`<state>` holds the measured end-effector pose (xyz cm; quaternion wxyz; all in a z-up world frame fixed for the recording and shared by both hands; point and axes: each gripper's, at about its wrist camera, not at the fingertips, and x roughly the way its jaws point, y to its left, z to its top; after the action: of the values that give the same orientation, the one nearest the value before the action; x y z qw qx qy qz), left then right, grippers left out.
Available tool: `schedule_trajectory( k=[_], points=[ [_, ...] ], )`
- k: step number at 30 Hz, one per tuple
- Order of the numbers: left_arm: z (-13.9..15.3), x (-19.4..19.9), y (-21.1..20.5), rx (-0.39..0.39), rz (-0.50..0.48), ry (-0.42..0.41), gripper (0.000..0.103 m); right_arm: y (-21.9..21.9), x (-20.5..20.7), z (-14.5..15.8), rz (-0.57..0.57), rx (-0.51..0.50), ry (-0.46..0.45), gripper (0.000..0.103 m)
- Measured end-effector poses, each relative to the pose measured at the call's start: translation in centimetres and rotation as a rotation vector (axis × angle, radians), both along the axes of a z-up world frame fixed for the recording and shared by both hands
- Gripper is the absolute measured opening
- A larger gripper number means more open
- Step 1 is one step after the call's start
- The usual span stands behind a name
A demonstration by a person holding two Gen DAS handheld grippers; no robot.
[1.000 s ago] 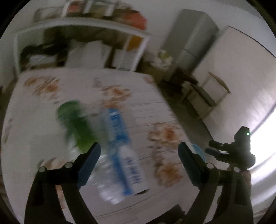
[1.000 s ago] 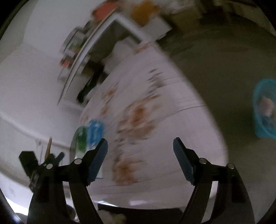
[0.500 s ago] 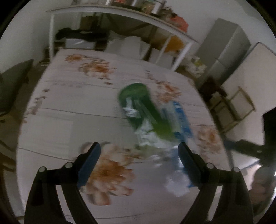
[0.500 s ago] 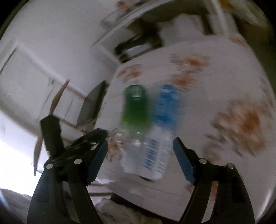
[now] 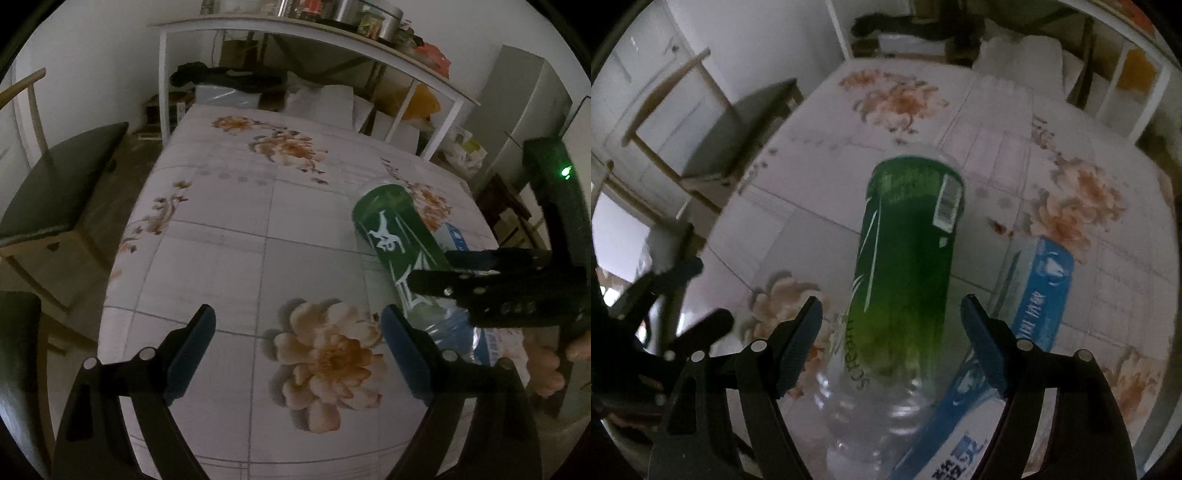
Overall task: Collect trash
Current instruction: 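Grasp the green-labelled bottle with the right gripper while the left grasps the blue toothpaste box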
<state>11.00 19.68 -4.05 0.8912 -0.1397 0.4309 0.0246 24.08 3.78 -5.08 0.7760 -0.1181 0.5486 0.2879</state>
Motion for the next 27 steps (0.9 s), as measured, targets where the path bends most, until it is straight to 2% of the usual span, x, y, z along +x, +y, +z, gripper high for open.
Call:
schedule_trajectory(
  k=[4, 9, 12, 15, 18, 21, 23, 25, 27],
  points=[
    [-0.2, 0.1, 0.3, -0.011, 0.003, 0.013, 0.089, 0.4, -0.1, -1.6, -0.001, -0.029, 0.058, 0.065],
    [-0.1, 0.3, 0.0, -0.016, -0.012, 0.010, 0.089, -0.1, 0.1, -2.0, -0.026, 0.032, 0.106, 0.060],
    [0.1, 0.4, 0.2, -0.021, -0.013, 0.006, 0.089, -1.3, 0.3, -1.0, -0.052, 0.120, 0.144, 0.060],
    [0.2, 0.5, 0.3, -0.039, -0.010, 0.004, 0.089, -4.0, 0.3, 1.2, -0.096, 0.247, 0.168, 0.060],
    [0.3, 0.7, -0.1, -0.056, -0.026, 0.003, 0.089, -8.2, -0.2, 4.5, -0.133, 0.426, 0.197, 0.060],
    [0.3, 1.4, -1.3, -0.078, -0.070, 0.008, 0.089, -12.7, -1.2, 7.2, -0.180, 0.511, 0.153, 0.060],
    [0.2, 2.0, -2.6, -0.103, -0.114, 0.010, 0.089, -16.1, -2.3, 8.3, -0.243, 0.502, 0.093, 0.060],
    [0.2, 2.6, -4.1, -0.138, -0.164, 0.012, 0.089, -18.9, -3.3, 8.2, -0.327, 0.425, 0.034, 0.060],
    [0.2, 3.2, -6.0, -0.181, -0.226, 0.014, 0.089, -21.0, -3.9, 6.7, -0.390, 0.384, 0.045, 0.060]
  ],
)
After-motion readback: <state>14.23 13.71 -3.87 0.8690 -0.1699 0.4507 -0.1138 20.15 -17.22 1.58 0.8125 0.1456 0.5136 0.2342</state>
